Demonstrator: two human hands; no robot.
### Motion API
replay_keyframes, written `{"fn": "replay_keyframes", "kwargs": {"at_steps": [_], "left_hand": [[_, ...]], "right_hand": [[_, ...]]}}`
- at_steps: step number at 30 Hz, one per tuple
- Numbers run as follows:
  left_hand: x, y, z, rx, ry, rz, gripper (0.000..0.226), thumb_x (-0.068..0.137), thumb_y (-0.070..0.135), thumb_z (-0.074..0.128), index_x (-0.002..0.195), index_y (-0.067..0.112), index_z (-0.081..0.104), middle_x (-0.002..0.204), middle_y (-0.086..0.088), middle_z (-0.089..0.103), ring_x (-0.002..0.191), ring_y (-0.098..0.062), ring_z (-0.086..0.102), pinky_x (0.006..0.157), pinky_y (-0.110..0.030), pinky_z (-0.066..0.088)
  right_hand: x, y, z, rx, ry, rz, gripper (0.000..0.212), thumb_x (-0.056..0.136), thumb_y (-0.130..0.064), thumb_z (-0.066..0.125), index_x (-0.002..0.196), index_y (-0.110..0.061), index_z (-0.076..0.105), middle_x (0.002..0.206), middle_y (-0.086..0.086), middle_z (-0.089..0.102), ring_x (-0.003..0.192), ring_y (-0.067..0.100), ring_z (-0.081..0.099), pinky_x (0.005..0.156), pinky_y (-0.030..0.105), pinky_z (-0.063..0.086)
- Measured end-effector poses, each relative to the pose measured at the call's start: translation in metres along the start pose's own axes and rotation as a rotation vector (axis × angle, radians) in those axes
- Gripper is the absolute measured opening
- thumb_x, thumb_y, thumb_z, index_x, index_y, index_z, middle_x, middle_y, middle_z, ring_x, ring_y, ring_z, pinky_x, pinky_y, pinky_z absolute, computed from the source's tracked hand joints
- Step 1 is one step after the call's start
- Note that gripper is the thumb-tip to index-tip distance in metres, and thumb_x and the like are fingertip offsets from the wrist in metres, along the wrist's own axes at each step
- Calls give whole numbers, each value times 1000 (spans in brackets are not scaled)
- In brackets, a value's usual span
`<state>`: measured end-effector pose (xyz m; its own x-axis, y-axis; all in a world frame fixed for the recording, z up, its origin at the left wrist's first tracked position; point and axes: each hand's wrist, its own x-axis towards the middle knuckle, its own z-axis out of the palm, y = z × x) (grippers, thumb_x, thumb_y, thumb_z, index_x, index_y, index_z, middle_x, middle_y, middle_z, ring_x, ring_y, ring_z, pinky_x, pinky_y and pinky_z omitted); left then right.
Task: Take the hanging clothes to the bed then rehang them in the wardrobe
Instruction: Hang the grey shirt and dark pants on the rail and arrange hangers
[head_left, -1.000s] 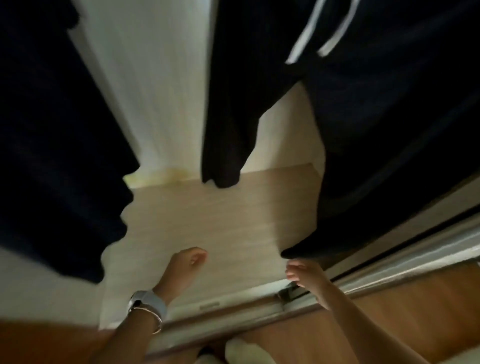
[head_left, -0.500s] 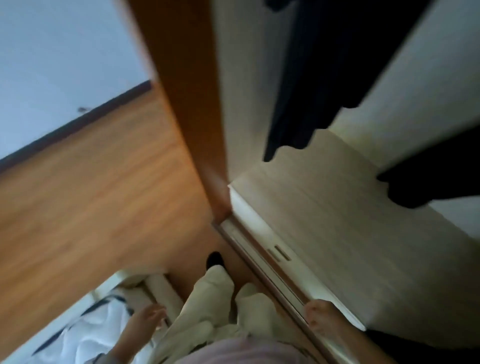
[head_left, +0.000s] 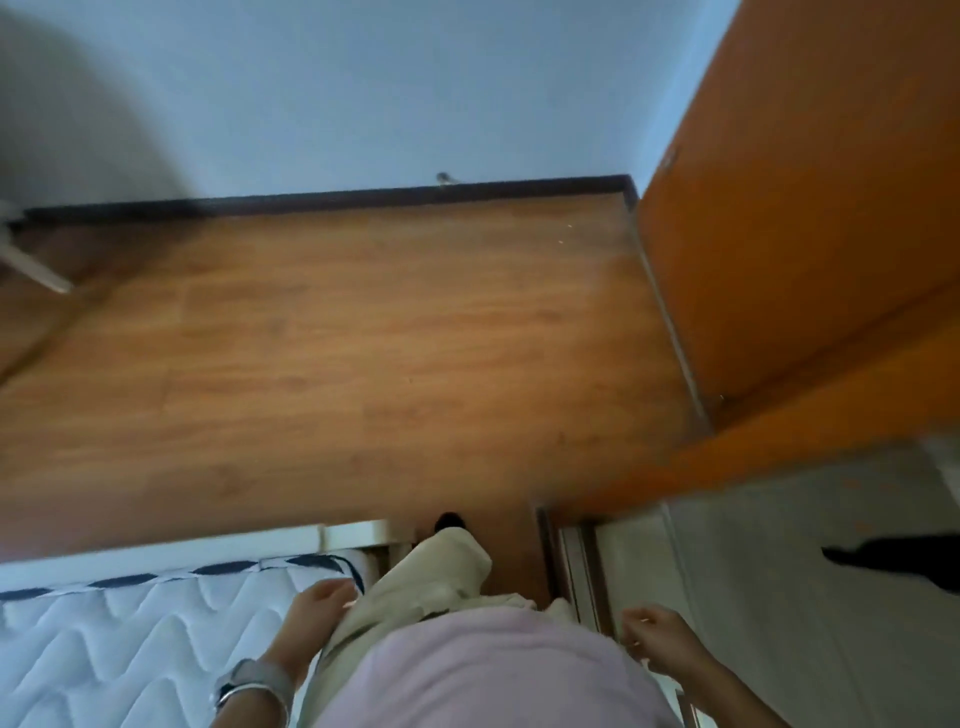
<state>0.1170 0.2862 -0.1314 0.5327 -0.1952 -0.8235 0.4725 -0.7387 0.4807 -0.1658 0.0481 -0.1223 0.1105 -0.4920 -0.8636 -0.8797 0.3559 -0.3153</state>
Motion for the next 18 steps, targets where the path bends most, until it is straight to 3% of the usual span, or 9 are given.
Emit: {"fn": "replay_keyframes", "kwargs": {"at_steps": [2,5,9,14,18], "left_hand": [[13,22,-14,-100,-9,-46,14,90,9,52,83,7,64,88,-11,62,79,-22,55,62,-25,39],[30,52,-34,-161,15,-72,11,93,16,49,92,13,60,93,-8,62,90,-22,56,68,-28,37],[57,79,-50,-256,74,-102,12,93,14,48,96,7,58,89,-9,60,79,-20,54,61,-25,34],[94,102,-50,-375,106,-253,14,93,17,49,98,8,59,91,-8,61,81,-22,56,60,-26,34],[129,141,-47,-472,127,-342,18,87,22,55,98,9,58,94,-8,61,84,-22,57,70,-27,39]], "right_hand": [[13,-48,3,-94,-37,-18,23,89,-17,49,69,-14,58,72,6,57,67,20,49,66,25,35],[29,-128,5,-126,-64,-114,16,90,-20,51,78,-18,60,84,4,60,78,19,53,71,30,41],[51,-223,4,-121,-80,-241,12,92,-19,51,99,-18,61,100,2,60,99,20,56,83,32,46],[102,-306,-1,-251,-78,-243,19,93,-20,50,108,-14,61,105,3,57,99,19,53,80,29,41],[155,-376,-20,-409,-59,-177,26,93,-19,49,107,-3,65,105,10,61,96,23,56,79,30,43]]}}
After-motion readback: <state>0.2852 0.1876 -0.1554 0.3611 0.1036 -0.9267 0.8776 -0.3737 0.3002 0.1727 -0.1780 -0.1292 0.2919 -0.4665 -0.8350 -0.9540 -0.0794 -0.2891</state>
